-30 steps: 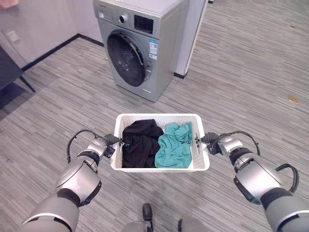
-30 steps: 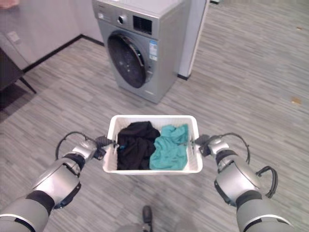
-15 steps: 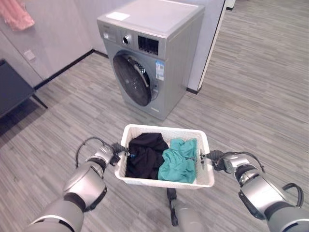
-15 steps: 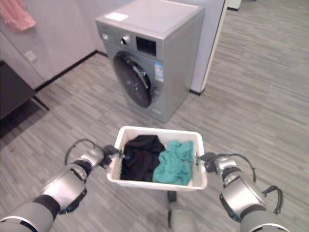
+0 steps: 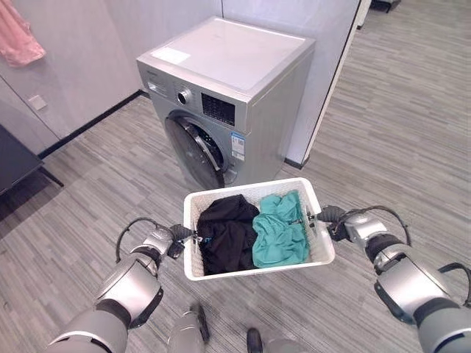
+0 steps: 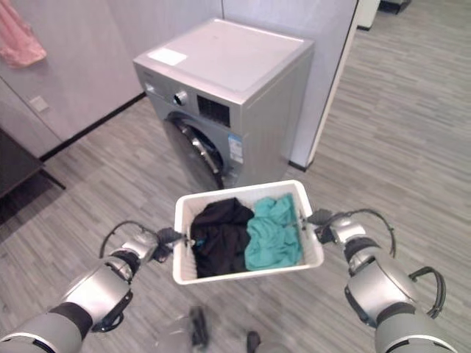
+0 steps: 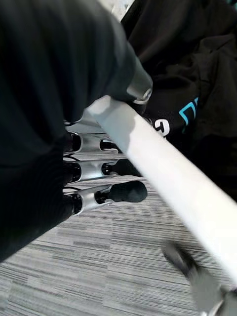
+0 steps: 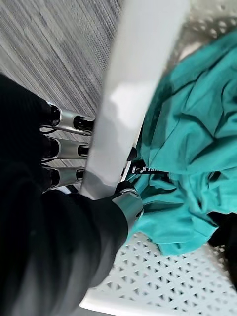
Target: Grab the laundry basket,head to the washer,open it,put in the laundry and shut it.
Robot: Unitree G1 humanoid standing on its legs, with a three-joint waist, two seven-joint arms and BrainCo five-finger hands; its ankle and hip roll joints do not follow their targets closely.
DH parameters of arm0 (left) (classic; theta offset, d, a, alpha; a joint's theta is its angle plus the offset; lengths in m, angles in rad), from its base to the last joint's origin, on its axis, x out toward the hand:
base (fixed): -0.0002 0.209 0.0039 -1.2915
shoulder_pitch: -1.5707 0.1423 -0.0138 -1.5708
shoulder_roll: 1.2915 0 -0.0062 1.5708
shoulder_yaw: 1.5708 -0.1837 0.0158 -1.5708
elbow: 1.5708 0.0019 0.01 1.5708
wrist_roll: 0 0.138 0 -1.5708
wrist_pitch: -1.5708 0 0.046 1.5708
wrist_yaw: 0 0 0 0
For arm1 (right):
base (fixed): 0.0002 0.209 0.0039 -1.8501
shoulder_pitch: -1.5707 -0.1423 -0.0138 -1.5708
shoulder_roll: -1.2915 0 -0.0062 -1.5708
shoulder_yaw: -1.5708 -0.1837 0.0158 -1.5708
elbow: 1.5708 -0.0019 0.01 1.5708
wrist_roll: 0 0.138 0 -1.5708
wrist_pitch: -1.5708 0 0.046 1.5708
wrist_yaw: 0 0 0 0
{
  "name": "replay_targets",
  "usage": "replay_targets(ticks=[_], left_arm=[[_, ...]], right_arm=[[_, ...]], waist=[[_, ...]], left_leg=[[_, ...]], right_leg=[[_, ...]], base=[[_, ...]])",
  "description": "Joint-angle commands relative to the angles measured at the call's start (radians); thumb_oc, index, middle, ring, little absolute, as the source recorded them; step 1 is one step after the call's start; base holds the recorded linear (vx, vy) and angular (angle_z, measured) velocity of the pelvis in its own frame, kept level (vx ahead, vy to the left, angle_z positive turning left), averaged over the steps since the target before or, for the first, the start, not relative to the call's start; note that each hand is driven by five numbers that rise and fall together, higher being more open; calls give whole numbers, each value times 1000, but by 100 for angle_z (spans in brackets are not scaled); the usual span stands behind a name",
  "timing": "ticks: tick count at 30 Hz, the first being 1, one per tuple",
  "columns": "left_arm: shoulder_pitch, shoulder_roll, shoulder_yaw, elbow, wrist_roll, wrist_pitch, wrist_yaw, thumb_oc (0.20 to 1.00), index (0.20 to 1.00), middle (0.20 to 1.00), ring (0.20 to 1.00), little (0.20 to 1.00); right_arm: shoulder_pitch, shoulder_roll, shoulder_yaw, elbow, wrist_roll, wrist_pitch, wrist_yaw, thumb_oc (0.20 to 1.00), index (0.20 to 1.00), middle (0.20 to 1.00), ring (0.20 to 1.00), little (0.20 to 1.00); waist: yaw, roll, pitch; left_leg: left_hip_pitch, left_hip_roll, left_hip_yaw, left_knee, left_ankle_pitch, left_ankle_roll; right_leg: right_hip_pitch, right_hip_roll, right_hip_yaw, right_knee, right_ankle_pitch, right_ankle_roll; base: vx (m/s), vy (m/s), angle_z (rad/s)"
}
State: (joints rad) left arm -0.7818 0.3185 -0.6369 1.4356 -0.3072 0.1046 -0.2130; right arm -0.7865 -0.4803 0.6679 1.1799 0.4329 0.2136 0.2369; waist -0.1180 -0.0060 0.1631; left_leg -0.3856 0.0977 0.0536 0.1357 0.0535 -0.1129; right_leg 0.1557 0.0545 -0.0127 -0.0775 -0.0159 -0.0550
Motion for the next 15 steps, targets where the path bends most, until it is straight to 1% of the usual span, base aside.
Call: replay_targets(ticks=[1,2,4,5,7,8,9,10,11,12,13,14,15], left_arm=[[-86,20,-20,20,-50,-60,5,200,200,200,200,200],[-80,19,-20,26,-50,-58,2,200,200,200,200,200],[-50,20,-26,18,-34,-55,-2,200,200,200,200,200],[-43,25,-53,2,-2,-54,-20,200,200,200,200,200],[-43,25,-53,2,-2,-54,-20,200,200,200,200,200],[-25,50,-49,-19,7,-56,-19,200,200,200,200,200],[-23,64,-50,-24,6,-57,-20,200,200,200,200,200],[-14,76,-50,-36,-4,-58,-20,200,200,200,200,200],[-17,88,-55,-37,-2,-57,-19,200,200,200,200,200],[-25,100,-68,-40,4,-55,-25,200,200,200,200,200],[-30,112,-78,-46,9,-55,-28,200,200,200,200,200],[-32,116,-83,-44,14,-55,-32,200,200,200,200,200],[-34,123,-89,-41,24,-57,-38,200,200,200,200,200]], right_arm=[[-37,-7,-12,-27,-2,-64,53,200,200,200,200,200],[-30,2,-13,-18,-8,-63,54,200,200,200,200,200],[-11,33,-16,-36,-15,-62,58,200,200,200,200,200],[-1,41,-13,-64,-30,-56,77,200,200,200,200,200],[-1,41,-13,-65,-30,-56,77,200,200,200,200,200],[11,41,-3,-107,-59,-54,88,200,200,200,200,200],[11,42,1,-124,-73,-52,97,200,200,200,200,200],[10,45,9,-134,-81,-52,105,200,200,200,200,200],[6,49,16,-135,-85,-49,109,200,200,200,200,200],[2,49,24,-139,-88,-48,112,200,200,200,200,200],[-2,49,32,-152,-91,-47,110,200,200,200,200,200],[-4,51,42,-157,-93,-46,112,200,200,200,200,200],[-9,48,56,-163,-92,-45,117,200,200,200,200,200]], waist=[[46,51,-16],[47,56,-29],[54,58,-43],[60,50,-55],[60,49,-55],[70,50,-63],[74,53,-63],[82,61,-58],[78,68,-46],[75,71,-36],[72,73,-30],[67,71,-26],[63,63,-21]], left_leg=[[139,23,-16,-17,96,21],[151,28,1,-21,93,21],[155,-6,0,23,71,38],[170,-29,31,39,25,57],[170,-29,32,40,24,58],[187,-52,55,55,-21,83],[201,-57,69,53,-34,95],[207,-56,81,55,-37,105],[217,-47,81,48,-34,106],[225,-46,83,44,-41,107],[229,-47,82,45,-50,108],[235,-50,82,43,-58,104],[239,-56,85,44,-69,97]], right_leg=[[-68,-33,145,183,-80,72],[-50,-47,136,179,-90,75],[-41,-83,138,203,-89,91],[-42,-115,146,219,-73,111],[-42,-116,147,220,-74,112],[-60,-156,151,263,-45,144],[-87,-170,151,312,-10,161],[-130,-180,149,375,43,174],[-166,-167,151,421,58,176],[-194,-156,140,439,51,176],[-213,-156,114,437,36,173],[-234,-157,95,394,20,171],[-268,-164,70,297,26,168]], base=[[327,168,-117],[314,197,-113],[370,264,-78],[283,215,-37],[160,142,-2],[211,218,20],[237,285,15],[102,176,-5],[34,148,-36],[10,108,-38],[4,75,-18],[-2,10,7],[13,-49,8]])
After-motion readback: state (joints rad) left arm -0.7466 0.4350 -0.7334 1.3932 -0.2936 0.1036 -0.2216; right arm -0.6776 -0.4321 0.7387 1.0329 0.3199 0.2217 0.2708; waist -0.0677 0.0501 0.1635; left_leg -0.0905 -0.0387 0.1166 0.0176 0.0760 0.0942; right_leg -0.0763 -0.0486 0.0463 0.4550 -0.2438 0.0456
